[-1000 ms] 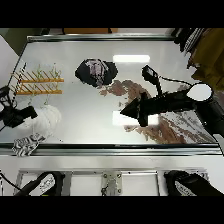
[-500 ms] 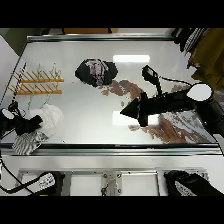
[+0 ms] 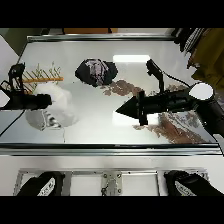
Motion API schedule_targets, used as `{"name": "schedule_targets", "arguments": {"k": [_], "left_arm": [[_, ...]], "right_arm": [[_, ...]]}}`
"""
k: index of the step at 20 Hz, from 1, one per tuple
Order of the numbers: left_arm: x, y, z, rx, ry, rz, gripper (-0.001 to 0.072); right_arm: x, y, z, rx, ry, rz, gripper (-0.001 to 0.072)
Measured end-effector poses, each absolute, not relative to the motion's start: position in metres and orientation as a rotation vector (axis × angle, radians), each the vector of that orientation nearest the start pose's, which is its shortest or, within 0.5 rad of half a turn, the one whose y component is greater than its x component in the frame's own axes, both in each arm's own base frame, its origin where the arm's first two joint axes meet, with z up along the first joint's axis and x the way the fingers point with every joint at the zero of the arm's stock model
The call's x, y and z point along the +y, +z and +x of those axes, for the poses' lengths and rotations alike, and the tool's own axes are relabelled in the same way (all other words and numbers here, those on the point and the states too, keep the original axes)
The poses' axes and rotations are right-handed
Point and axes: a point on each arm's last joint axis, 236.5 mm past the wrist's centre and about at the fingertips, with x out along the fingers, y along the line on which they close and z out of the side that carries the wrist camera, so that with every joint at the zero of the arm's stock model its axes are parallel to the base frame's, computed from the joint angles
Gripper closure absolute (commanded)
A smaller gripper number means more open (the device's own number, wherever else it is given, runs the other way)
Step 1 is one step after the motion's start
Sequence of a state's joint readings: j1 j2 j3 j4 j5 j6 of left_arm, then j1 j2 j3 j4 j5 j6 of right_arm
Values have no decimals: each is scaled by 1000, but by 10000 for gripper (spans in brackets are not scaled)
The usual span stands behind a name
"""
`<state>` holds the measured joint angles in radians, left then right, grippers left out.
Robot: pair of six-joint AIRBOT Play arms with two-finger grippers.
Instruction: Fold the clothes and pants, and hang the long-sleeved shirts on hangers.
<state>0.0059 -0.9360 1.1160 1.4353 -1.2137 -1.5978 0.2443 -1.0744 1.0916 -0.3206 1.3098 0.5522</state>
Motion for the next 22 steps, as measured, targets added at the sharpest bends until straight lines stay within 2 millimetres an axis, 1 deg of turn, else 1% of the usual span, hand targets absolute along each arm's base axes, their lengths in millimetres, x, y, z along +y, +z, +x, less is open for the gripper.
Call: {"name": "schedule_targets", "arguments": {"k": [1,2,3,4,6,7,9,10,12,13,14,15,16,17,18,19,20,21,22], "left_arm": [[-56,134,334,987,-144,-105,695],[-81,153,327,947,-211,-84,695],[-106,169,319,911,-281,-65,695],[-133,185,310,878,-353,-52,695],[-181,207,295,833,-484,-38,695],[-205,212,289,825,-544,-29,695],[-246,207,282,839,-629,-6,695],[-267,199,282,858,-661,7,695],[-300,176,288,903,-691,23,693],[-315,161,295,926,-694,28,482],[-328,148,305,939,-690,27,122],[-337,136,318,947,-681,23,22],[-342,124,333,961,-660,13,20],[-341,114,350,976,-629,-2,20],[-336,106,367,989,-595,-18,20],[-325,98,385,1010,-553,-38,20],[-310,89,400,1035,-510,-56,20],[-290,76,413,1072,-458,-75,20],[-270,62,422,1111,-410,-96,20]], "right_arm": [[285,206,268,574,1394,143,693],[277,208,280,573,1334,152,692],[264,206,295,579,1243,146,692],[247,206,313,580,1135,143,692],[204,208,345,573,914,147,692],[178,210,360,568,797,159,692],[130,213,377,561,609,184,692],[108,213,383,560,529,196,692],[74,210,389,566,416,214,692],[61,209,391,569,377,222,691],[50,206,393,575,343,227,691],[42,204,394,582,318,235,687],[35,200,396,589,298,240,657],[29,197,398,596,280,243,503],[24,193,399,606,266,247,287],[21,188,400,619,258,249,174],[19,183,401,637,253,250,176],[17,176,401,662,250,245,176],[14,164,399,701,247,236,175]]}}
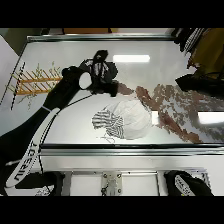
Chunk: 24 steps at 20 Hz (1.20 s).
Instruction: Fold the clothes and pants, and hang the long-sleeved shirts on hangers.
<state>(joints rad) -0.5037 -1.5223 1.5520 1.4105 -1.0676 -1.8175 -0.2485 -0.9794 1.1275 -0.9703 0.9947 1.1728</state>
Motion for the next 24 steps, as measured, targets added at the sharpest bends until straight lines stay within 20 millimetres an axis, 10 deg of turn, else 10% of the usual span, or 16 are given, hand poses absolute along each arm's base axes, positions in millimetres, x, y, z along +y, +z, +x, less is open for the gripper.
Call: {"name": "schedule_targets", "arguments": {"k": [6,15,16,17,19,20,24], "left_arm": [[-180,-43,404,1402,-226,-333,20],[-201,-118,348,1601,-272,-531,22],[-204,-120,347,1601,-278,-533,56],[-208,-121,346,1598,-284,-530,270],[-211,-123,349,1587,-291,-516,694],[-209,-123,353,1576,-296,-491,695],[-216,-74,389,1470,-357,-503,696]], "right_arm": [[9,58,386,1002,241,257,176],[75,-72,364,1345,370,346,177],[83,-78,363,1359,382,342,177],[89,-83,364,1363,389,335,183],[97,-90,365,1364,397,323,554],[100,-91,367,1360,398,320,692],[97,-62,390,1266,399,290,692]]}}
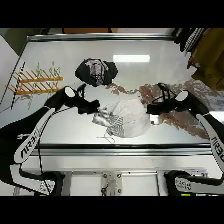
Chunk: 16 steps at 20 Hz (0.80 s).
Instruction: Fold the clothes and pants, and hang the long-sleeved shirts on hangers.
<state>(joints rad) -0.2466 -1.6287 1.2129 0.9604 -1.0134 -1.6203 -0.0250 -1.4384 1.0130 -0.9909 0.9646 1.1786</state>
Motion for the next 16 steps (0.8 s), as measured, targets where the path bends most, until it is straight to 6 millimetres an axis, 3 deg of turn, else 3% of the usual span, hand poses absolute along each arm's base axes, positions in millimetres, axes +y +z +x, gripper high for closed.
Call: {"name": "schedule_targets", "arguments": {"k": [2,5,7,9,11,12,14,16], "left_arm": [[-215,-11,417,1329,-415,-486,695],[-209,118,434,1060,-518,-432,695],[-206,204,417,887,-579,-388,695],[-206,275,382,739,-639,-346,695],[-209,324,341,636,-698,-307,695],[-211,340,321,604,-726,-292,695],[-217,361,283,568,-778,-284,696],[-222,358,256,598,-800,-300,695]], "right_arm": [[88,-4,416,1129,403,245,693],[73,134,437,828,400,145,693],[68,233,425,612,391,75,693],[68,315,393,431,382,14,693],[70,372,354,292,373,-32,693],[71,390,337,248,368,-51,693],[71,411,309,194,356,-70,693],[68,418,295,187,332,-67,694]]}}
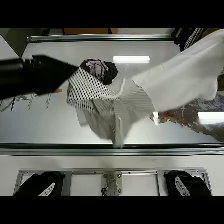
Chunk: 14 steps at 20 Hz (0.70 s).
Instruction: Fold the clothes and pants, and hang the long-sleeved shirts on hangers.
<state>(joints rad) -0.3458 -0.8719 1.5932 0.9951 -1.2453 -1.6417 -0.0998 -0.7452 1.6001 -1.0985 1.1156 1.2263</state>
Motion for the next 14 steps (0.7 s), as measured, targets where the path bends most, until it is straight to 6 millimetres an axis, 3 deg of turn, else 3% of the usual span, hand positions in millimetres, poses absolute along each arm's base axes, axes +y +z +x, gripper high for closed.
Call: {"name": "schedule_targets", "arguments": {"k": [1,3,5,7,8,9,10,12,14], "left_arm": [[-223,346,247,636,-794,-311,695],[-226,304,236,765,-751,-333,695],[-234,243,226,935,-703,-343,695],[-245,176,217,1107,-659,-327,695],[-251,141,215,1184,-632,-318,695],[-257,108,217,1242,-602,-316,695],[-262,81,223,1276,-569,-317,695],[-269,34,245,1307,-495,-340,695],[-268,-1,274,1327,-416,-376,695]], "right_arm": [[66,415,294,200,327,-62,694],[64,400,305,266,320,-36,693],[62,368,332,377,326,-6,693],[59,321,372,518,328,20,670],[57,292,396,593,320,26,433],[54,264,419,651,310,27,59],[51,236,441,704,299,28,-8],[46,178,475,807,282,34,-8],[45,141,489,875,281,38,-7]]}}
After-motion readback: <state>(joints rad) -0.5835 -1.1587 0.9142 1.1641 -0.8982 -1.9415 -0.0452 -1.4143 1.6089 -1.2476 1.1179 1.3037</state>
